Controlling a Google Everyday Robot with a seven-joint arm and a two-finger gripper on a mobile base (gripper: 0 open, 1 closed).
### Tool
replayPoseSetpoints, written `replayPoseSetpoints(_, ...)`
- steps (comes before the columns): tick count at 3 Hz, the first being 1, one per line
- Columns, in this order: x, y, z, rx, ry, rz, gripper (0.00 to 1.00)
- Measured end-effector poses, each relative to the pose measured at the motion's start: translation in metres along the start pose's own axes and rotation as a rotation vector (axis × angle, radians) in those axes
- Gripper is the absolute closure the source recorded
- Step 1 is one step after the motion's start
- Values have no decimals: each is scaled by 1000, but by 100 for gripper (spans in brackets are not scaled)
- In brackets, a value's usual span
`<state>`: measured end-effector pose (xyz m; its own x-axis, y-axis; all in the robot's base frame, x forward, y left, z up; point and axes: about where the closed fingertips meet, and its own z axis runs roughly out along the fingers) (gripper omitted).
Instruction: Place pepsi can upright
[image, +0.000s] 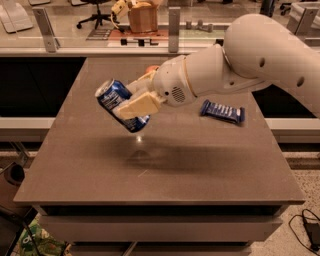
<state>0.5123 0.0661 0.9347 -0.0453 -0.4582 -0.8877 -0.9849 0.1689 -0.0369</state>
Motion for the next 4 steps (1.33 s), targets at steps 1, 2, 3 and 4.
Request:
replayPoseSetpoints(1,-2,-4,1,23,-87,-8,100)
replayPoseSetpoints(2,-2,-9,7,40,-165,-16,100)
replayPoseSetpoints(3,6,-11,16,49,-222,-6,100)
replayPoseSetpoints(4,20,-10,29,35,-232,34,100)
